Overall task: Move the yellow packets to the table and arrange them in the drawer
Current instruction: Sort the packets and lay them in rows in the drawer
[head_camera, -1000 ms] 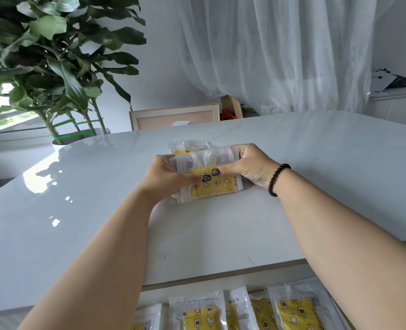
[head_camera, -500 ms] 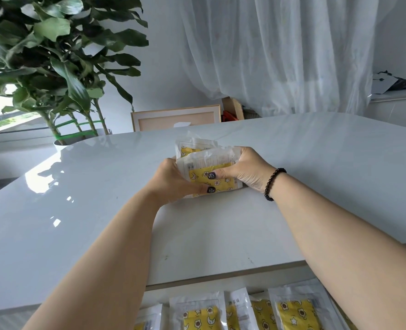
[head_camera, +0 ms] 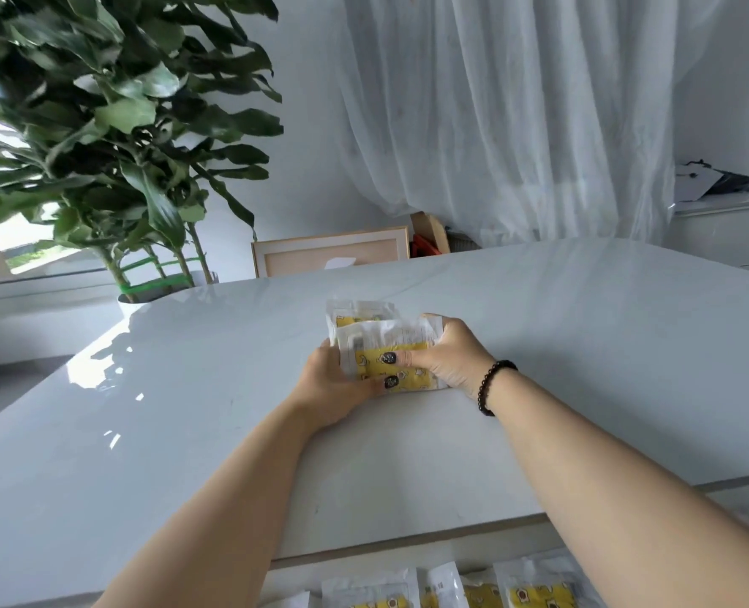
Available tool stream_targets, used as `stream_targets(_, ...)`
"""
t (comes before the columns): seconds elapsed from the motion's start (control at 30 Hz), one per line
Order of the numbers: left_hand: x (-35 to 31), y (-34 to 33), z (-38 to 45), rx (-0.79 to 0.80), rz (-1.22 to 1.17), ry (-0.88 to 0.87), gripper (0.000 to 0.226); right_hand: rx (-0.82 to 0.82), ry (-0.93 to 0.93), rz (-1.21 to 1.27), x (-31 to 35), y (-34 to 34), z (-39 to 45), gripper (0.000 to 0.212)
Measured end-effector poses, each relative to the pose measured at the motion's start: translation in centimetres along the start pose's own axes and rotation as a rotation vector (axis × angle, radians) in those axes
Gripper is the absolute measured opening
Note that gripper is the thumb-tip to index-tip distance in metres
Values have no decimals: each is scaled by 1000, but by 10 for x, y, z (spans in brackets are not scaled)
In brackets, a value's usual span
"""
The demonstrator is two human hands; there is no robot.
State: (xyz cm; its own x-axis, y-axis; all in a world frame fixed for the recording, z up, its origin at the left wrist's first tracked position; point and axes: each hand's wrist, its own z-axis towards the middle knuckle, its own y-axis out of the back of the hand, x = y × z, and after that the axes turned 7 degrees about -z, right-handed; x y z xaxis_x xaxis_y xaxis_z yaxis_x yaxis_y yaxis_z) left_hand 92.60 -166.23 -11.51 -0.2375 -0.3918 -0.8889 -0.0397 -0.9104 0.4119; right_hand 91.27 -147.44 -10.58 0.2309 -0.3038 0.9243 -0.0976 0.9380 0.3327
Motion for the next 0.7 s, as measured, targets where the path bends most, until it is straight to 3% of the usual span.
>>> stream_targets(0.07, -3, 0, -8, -21, 33, -6, 49, -11, -22, -48, 7, 0, -8, 57)
stream_targets(0.13, -8, 1, -22, -25, 65, 5, 37, 0, 31, -169, 16, 1, -18, 37)
stream_targets(0.2, -15, 2, -36, -6, 95, 20, 33, 63, 99, -337, 27, 6, -28, 56)
stream_targets(0.23, -20, 3, -43, 14, 116, 17, 33, 86, 119, -420, 35, 9, -35, 55)
stream_targets(0.4, -61, 5, -81, 144, 247, -95, 35, 221, 137, -678, 75, 27, -84, 17)
stream_targets(0.7, -108, 4, -155, 268, 418, -250, 46, 295, 169, -862, 104, 25, -174, 8)
